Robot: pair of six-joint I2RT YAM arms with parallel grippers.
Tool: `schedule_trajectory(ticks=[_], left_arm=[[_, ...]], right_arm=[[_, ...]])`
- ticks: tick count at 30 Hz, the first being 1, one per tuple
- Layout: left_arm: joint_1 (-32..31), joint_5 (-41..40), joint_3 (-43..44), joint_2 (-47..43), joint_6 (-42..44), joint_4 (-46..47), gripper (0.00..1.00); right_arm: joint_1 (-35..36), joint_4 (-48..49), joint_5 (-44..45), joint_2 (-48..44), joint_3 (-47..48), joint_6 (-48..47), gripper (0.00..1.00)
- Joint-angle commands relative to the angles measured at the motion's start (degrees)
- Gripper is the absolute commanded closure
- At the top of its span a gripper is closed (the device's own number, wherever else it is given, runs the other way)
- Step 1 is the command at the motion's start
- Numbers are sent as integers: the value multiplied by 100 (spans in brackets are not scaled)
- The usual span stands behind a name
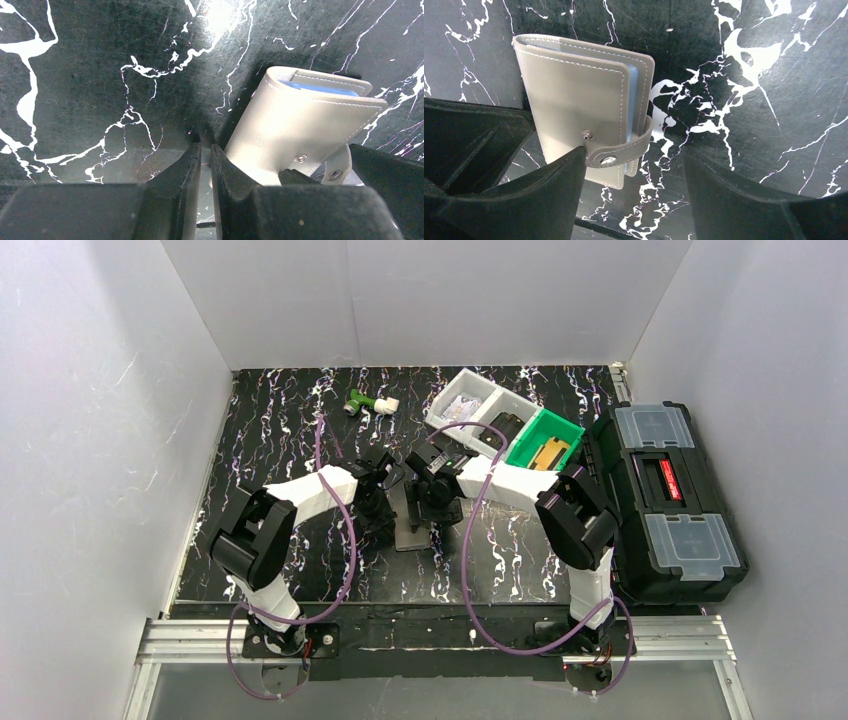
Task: Take the credit cards out of the card holder
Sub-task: Open the card holder at the center of the board.
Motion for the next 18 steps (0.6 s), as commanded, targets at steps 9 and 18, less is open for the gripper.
schedule_trajectory(ticks=[9,18], left_arm=[[-5,-314,30,-58,137,-421,87],[-9,-315,114,-30,216,-460,88]], right_arm=[[10,173,510,-158,132,-20,35],[-8,98,782,35,485,-128,61]])
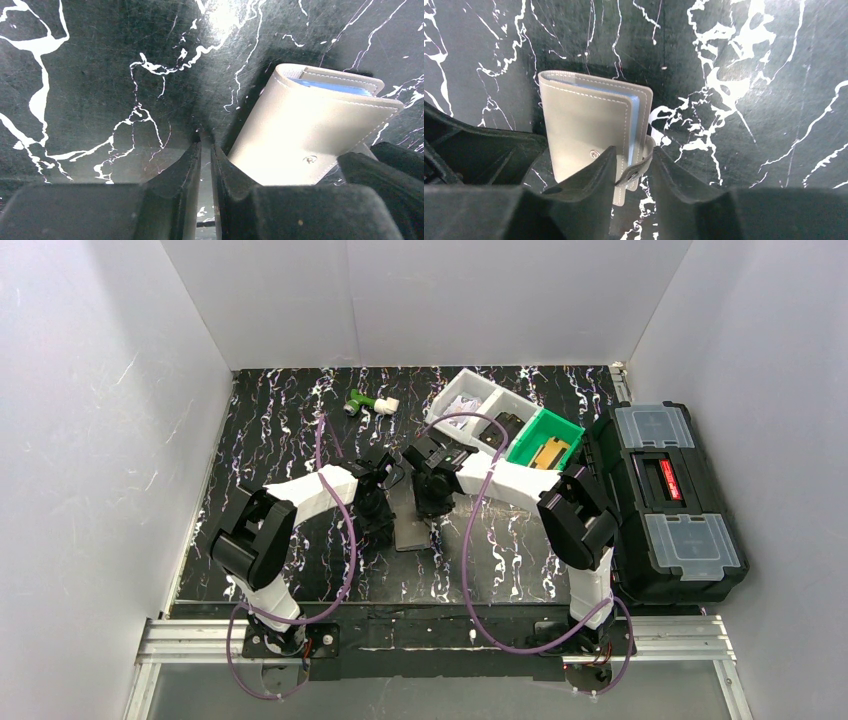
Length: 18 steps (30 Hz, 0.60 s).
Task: Take the credit cards out of the card holder
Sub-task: Open the card holder at the center of the board.
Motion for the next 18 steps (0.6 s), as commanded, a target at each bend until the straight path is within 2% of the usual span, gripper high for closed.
schedule_trajectory(ticks=[1,7,13,18], left_arm=[[1,-245,101,-42,152,-351,88],[7,-514,208,-184,311,-485,87],[26,-768,312,-590,517,-754,80],[35,-986,396,-1186,774,-973,67]], right_arm=[[-12,17,301,32,251,-77,64],[-34,-74,398,-111,248,-82,98],[-34,-281,393,-476,242,-105,99],[-34,-407,151,-937,300,-29,99]])
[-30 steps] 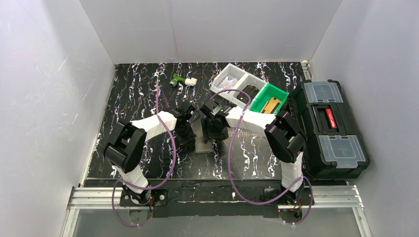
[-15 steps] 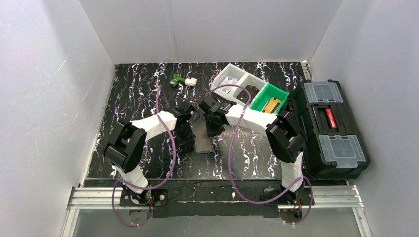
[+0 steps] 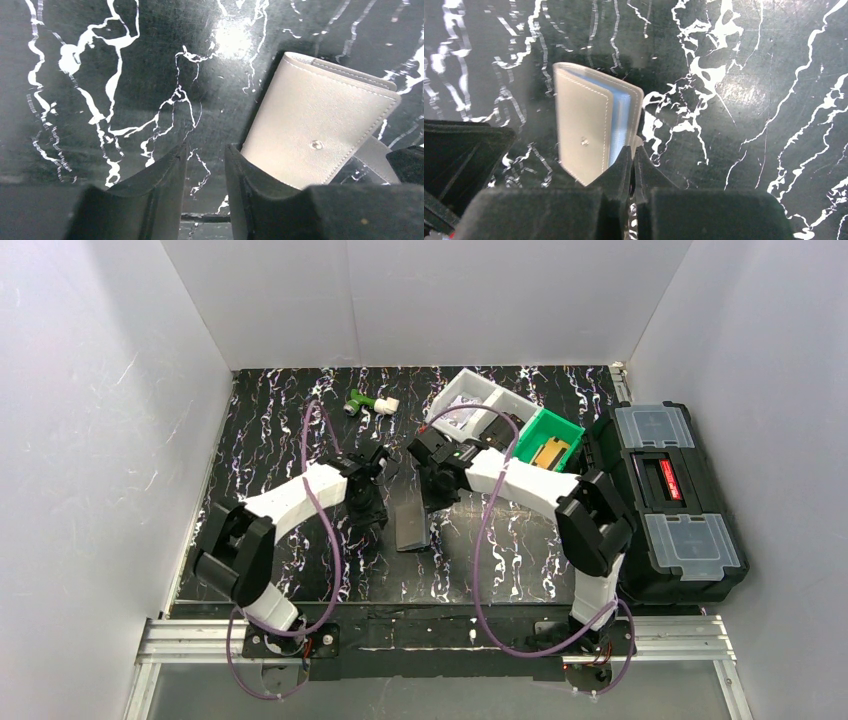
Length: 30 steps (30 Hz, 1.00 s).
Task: Take the credit cards out of the card holder
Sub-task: Open the card holder at the center of the board.
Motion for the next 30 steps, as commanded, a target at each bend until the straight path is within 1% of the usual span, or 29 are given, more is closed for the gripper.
schedule_trajectory(ticks=[1,4,8,14,17,19,23,27,30], left_arm=[[35,-407,244,-830,341,-436,63],[52,-480,273,-1093,439,-567,55],[79,-402,234,-1362,478,-607,48],[85,-190,113,-1445,523,-482,46],[90,-26,71,-1346,589,-389,46],[90,96,71,-1265,652,-322,46],[90,279,118,-1072,751,-224,46],[85,634,176,-889,821,-125,49],[54,779,206,-741,834,-35,51]], right_arm=[[-21,-207,-193,-708,259,63,99],[-20,-236,-388,-876,382,122,99],[-12,-295,-666,-896,643,166,99],[20,-498,-762,-615,1025,218,99],[2,-684,-500,-594,970,234,99],[-59,-729,-358,-685,763,269,99],[-419,-680,-170,-1041,-17,361,99],[-744,-479,-6,-1367,-906,416,99],[-862,-328,65,-1429,-1403,427,99]])
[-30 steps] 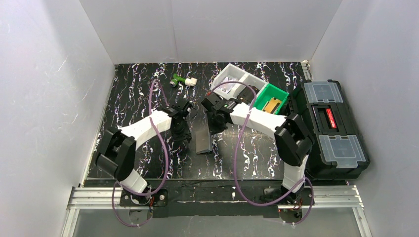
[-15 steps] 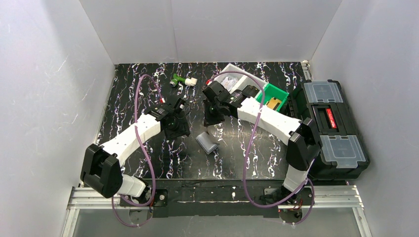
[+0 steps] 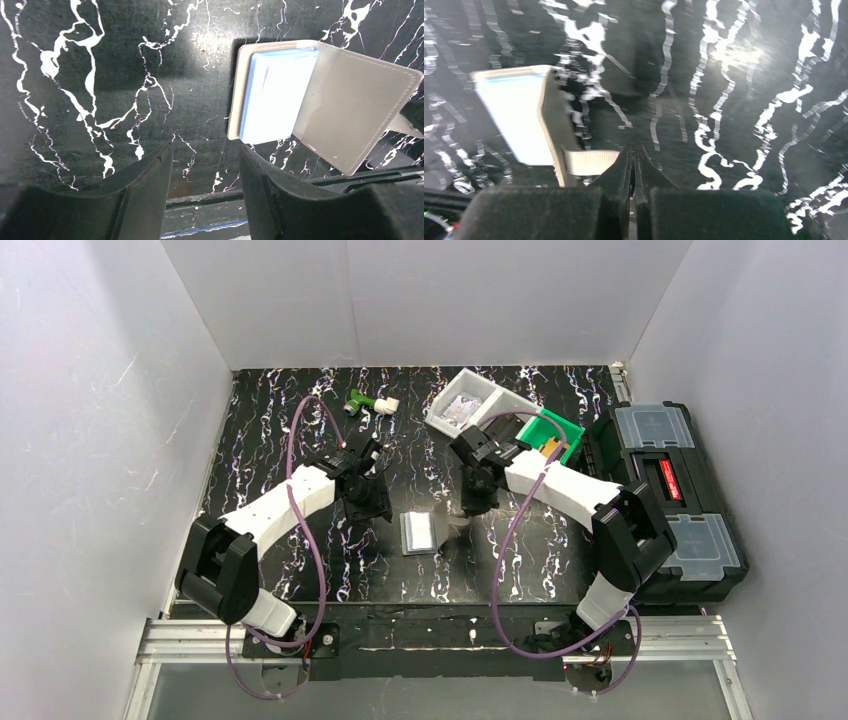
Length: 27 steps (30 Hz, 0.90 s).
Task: Take the credit cards out of the card holder
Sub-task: Open the card holder at the center of the board, then remove the credit card from the card holder.
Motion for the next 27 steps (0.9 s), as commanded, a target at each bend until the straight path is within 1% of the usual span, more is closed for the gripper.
schedule_trajectory(ticks=[1,7,13,21,27], left_arm=[[-41,352,104,138,135,75,52],[-271,434,198,490,62,190,56],[-559,362,493,880,-19,200,61],[-601,277,644,930,14,189,63],[-631,168,848,1237,79,161,66]], right_arm=[[-161,159,260,-267,-607,96,99],[-315,546,156,-110,-1058,97,99],[-366,734,203,279,-1004,-44,99],[-383,786,235,423,-896,-99,99],[-424,903,217,485,-847,-239,99]])
